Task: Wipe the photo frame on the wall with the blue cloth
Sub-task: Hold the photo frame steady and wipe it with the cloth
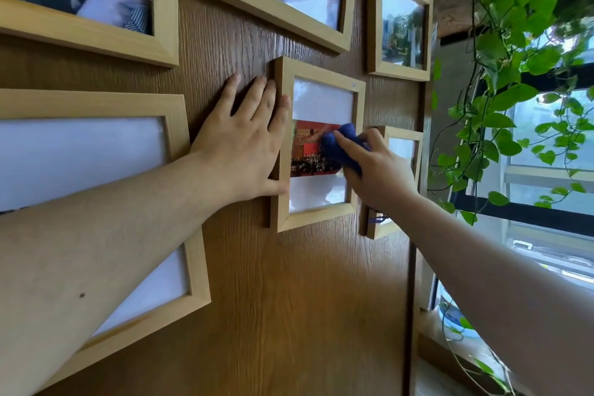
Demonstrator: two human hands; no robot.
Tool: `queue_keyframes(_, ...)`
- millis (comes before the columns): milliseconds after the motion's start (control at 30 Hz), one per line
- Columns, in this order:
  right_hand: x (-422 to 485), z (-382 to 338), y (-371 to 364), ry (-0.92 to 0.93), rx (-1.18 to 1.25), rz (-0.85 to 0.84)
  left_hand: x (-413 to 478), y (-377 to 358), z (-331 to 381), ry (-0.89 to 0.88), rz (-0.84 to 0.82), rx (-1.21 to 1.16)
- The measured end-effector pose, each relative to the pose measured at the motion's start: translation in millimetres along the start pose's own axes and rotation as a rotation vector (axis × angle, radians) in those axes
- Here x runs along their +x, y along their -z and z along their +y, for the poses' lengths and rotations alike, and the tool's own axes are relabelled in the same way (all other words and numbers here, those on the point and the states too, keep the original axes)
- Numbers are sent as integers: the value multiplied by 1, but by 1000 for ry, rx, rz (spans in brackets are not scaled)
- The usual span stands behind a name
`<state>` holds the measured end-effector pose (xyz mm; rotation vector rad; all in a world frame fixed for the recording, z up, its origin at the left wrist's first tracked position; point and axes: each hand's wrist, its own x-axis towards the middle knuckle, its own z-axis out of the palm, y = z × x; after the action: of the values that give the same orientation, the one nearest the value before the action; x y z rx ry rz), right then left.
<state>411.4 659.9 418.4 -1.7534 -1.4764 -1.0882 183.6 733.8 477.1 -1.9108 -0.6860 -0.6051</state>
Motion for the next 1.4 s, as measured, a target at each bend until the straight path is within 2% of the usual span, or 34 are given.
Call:
queue_keyframes(100,-8,-23,1,201,53,-13,-2,-2,0,-11,-11,18)
queue_keyframes(167,-17,-26,-5,257,54,-30,-1,-2,1,-1,-23,13)
queue_keyframes(300,-36,0,-16,81,1,-36,2,-1,4,12,-33,8)
queue_keyframes(367,-44,7,-20,51,-18,-43,2,-1,4,21,-33,11)
queue_keyframes(567,-44,-24,-12,386,-10,-143,2,0,5,31,-52,35)
queue_keyframes(700,-46,-20,-11,466,-75,-154,2,1,5,39,-56,41)
queue_keyframes(800,-50,-3,-12,424,-135,-138,1,1,6,40,-61,47)
queue_keyframes(933,-59,19,-11,256,-227,-123,2,2,5,38,-67,32)
queue_keyframes(1400,-76,20,28,-10,-245,-173,3,17,17,19,10,-93)
